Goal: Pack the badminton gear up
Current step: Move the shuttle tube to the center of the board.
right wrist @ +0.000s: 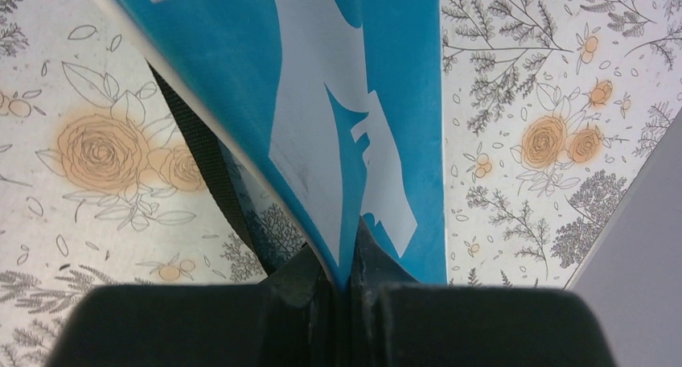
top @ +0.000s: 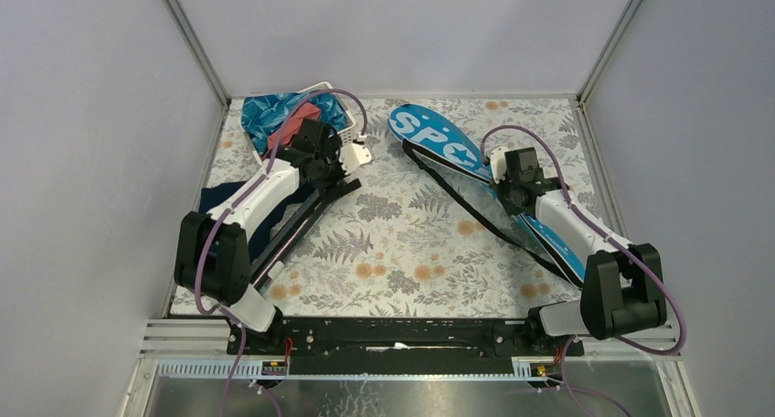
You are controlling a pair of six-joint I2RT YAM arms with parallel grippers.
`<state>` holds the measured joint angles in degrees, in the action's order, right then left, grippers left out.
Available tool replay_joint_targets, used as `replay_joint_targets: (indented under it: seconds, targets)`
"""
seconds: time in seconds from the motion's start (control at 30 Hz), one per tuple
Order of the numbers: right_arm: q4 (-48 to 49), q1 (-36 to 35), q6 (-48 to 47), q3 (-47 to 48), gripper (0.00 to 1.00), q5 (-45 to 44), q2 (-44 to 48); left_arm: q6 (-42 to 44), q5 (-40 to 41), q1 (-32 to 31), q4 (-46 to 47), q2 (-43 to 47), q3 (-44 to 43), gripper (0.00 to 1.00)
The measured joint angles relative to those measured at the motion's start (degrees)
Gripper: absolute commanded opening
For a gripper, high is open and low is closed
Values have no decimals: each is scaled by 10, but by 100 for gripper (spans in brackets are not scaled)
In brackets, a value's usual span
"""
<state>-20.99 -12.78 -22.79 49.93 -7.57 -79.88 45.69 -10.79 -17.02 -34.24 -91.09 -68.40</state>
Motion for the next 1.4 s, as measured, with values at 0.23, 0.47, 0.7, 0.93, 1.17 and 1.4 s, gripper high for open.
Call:
replay_joint_targets:
  seconds: [0.23, 0.47, 0.7, 0.93, 1.17, 1.4]
  targets:
    - [12, -71, 19, 14, 18, -30, -58, -65, 82, 6, 0, -6, 31, 99]
    - [12, -134, 42, 52, 39, -32, -121, -111, 101, 6, -1, -35, 44, 99]
    - [9, -153, 74, 97, 64, 14, -160, -160, 79, 6, -4, -95, 37, 68]
    - [7, -158, 86, 114, 89, 90, -163, -209, 37, -2, -12, -137, -15, 49]
    - [1, -157, 76, 114, 96, 102, -144, -264, -26, -27, -13, -192, -90, 47]
    - [-5, -117, 66, 114, 100, 103, -74, -329, -73, -48, 1, -242, -146, 63]
